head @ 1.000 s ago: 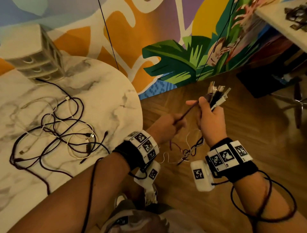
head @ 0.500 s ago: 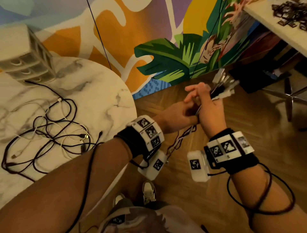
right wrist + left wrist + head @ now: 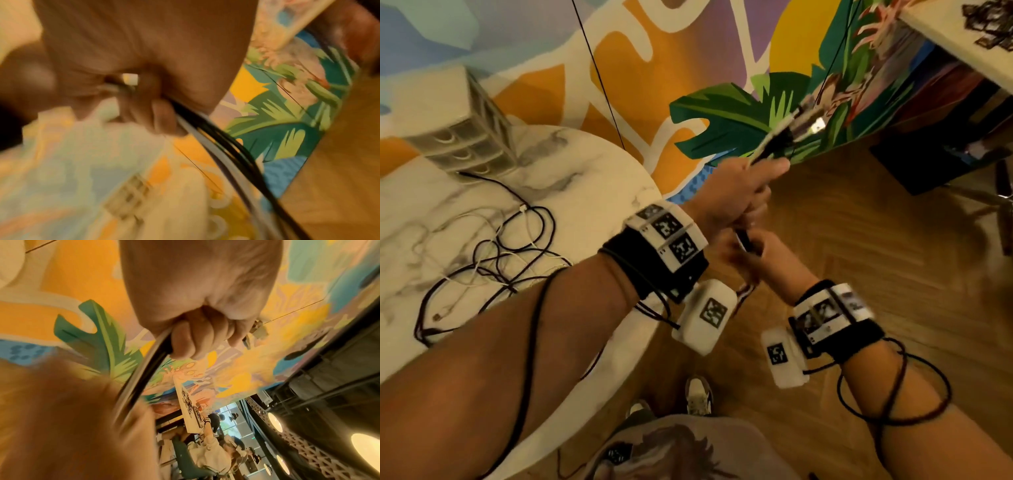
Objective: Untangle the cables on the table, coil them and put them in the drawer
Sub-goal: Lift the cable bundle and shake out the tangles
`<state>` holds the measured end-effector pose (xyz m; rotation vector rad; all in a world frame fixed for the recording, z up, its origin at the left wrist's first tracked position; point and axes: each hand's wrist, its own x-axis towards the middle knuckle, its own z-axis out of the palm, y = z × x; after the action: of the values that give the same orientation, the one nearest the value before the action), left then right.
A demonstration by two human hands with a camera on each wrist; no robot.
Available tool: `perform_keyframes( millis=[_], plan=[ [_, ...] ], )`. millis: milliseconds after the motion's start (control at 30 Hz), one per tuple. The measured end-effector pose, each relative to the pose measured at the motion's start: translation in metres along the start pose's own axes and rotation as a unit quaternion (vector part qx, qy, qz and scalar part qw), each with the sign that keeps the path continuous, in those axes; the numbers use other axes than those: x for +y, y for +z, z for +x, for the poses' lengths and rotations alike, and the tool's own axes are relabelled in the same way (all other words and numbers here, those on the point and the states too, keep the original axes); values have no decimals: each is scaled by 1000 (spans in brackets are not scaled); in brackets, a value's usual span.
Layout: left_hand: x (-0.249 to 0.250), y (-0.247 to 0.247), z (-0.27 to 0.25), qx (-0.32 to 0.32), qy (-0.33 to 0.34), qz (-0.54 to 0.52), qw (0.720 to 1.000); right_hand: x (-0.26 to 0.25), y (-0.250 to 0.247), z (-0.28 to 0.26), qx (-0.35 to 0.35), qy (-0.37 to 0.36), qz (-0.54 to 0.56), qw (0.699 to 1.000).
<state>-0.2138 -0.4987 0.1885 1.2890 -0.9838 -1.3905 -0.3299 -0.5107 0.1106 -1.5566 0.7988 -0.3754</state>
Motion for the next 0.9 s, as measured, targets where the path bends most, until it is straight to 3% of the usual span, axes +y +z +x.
perform_keyframes(
  millis=[67,100,133,200,300,333,400,467,533,667,767,900],
  plan=[
    [9,-9,0,20,46,121,991,30,4,0,18,19,-79,997],
    [13,-12,-1,31,77,225,971,44,5,3,45,31,-82,995],
    [18,-16,-1,35,111,340,933,55,5,6,67,45,-83,993],
    [36,-18,-1,8,178,532,828,77,7,10,103,113,-100,983],
    [75,-27,-3,4,236,669,704,123,2,1,144,250,-139,947],
    [85,-30,-3,19,247,699,671,136,-3,-4,148,287,-152,934],
    [91,-33,-4,47,278,718,637,150,-11,-11,152,331,-160,918],
    [80,-33,-10,55,352,684,637,146,-14,-9,172,332,-133,918],
    [57,-33,-11,46,384,645,659,133,-13,-3,206,306,-93,925],
    [4,-18,-10,-52,219,688,690,90,-7,7,236,209,1,949],
    [-28,-14,-5,-43,144,623,768,42,-6,2,219,123,12,968],
    [-29,-6,1,-7,130,459,879,-28,-4,-13,156,-24,-43,986]
  ],
)
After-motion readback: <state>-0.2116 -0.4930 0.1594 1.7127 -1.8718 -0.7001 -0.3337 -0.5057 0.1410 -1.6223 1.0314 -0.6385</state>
